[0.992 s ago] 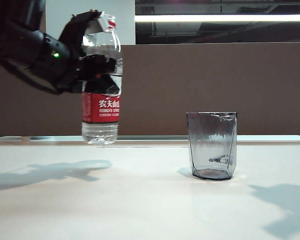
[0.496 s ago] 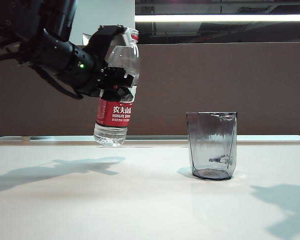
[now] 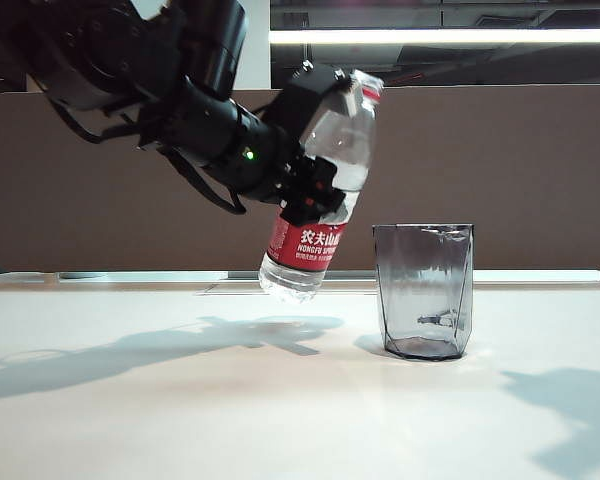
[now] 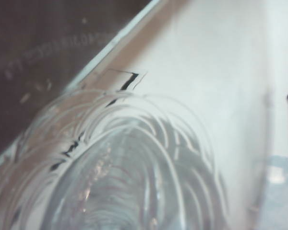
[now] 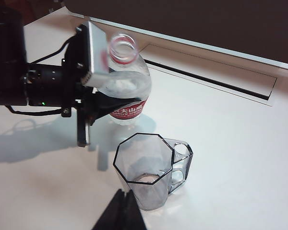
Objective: Pick up the mineral water bottle with the left hand on the table and pour water into the mug until it's half full.
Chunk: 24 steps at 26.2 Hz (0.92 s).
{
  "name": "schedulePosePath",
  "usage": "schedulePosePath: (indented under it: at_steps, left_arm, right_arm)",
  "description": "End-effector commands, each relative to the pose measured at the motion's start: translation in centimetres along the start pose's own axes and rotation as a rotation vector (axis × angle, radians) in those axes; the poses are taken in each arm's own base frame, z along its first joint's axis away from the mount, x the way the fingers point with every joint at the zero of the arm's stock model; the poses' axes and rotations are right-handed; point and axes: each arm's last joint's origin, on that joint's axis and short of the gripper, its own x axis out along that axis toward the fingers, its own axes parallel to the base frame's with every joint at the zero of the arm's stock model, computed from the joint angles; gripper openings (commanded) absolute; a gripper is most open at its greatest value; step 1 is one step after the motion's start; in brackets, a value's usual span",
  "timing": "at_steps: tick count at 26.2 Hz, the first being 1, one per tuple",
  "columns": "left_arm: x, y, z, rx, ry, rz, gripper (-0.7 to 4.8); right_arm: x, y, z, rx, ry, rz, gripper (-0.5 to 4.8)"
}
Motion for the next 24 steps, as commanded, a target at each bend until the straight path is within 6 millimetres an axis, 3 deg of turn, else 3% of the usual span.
schedulePosePath:
  at_steps: [1,17,24]
  left_arm:
    - [0.4,0.5,1.4,0.087,-0.078,0.045,1.34]
    - [0.8,-0.5,1.7,0.374,-0.083,0.031,1.34]
    - [1.7,-1.0,0.5,0.399,-0.057,0.015,1.34]
  right_arm:
    - [-0.2,0.0,0.4,-0.006,-0.025,0.004,-0.08]
    - [-0.2,0.1,0.4,-0.006,-0.026,0.023,-0.08]
    - [-0.2,0.1,0.4,-0.006,-0.026,0.023,-0.08]
